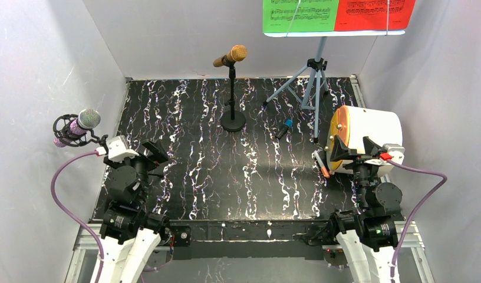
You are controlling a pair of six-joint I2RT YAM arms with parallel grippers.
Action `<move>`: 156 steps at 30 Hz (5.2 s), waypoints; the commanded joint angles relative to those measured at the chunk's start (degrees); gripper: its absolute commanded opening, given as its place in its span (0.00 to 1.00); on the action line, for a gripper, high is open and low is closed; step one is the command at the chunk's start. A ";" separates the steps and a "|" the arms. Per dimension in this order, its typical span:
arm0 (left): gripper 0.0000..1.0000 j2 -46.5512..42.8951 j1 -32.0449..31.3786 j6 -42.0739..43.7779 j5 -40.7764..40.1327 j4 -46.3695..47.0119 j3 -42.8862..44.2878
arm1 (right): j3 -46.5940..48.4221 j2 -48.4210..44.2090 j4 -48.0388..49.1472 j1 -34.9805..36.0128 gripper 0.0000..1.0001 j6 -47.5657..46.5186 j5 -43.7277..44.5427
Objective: Pack up the instrument practice props
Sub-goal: Pick up the microphone stand with the microphone from the corner of the board, then place the microphone stand with the microphone at the center of the board.
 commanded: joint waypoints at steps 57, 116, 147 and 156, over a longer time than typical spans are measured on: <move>0.19 34.70 18.85 -2.15 -35.93 30.10 -5.61 | -0.21 -5.83 1.96 8.72 0.99 -0.21 1.40; 0.00 50.10 -27.01 14.13 9.47 87.67 -17.53 | 8.41 48.14 19.97 25.93 0.98 28.10 -36.38; 0.31 64.08 -35.32 10.18 8.43 100.03 -21.05 | 9.73 74.03 40.06 29.02 0.83 29.92 -48.83; 0.57 52.20 -35.19 8.40 6.57 83.54 -18.95 | 8.98 75.04 42.39 29.97 0.78 30.68 -48.99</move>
